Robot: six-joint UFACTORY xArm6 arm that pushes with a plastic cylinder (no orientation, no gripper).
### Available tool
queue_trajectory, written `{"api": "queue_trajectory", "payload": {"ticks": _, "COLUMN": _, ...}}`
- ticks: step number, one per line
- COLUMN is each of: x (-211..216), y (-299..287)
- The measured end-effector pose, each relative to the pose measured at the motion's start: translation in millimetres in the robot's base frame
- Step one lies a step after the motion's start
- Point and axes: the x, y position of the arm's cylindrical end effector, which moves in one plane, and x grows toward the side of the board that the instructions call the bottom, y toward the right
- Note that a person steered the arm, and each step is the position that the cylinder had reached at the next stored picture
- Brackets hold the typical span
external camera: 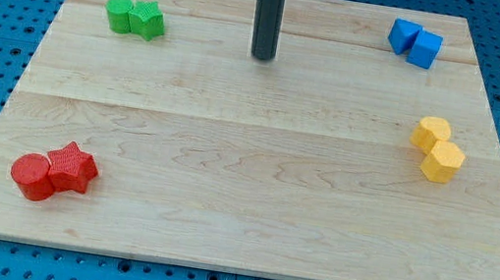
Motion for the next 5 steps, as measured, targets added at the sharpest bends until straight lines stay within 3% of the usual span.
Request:
{"api": "queue_trajectory", "payload": {"ticks": 1, "x": -48.2, "y": -0.2}}
{"api": "queue_trajectory", "payload": {"ticks": 2, "x": -76.1, "y": -50.7}}
{"api": "queue_trajectory", "payload": {"ticks": 5, "x": -82.6, "y": -141.9}}
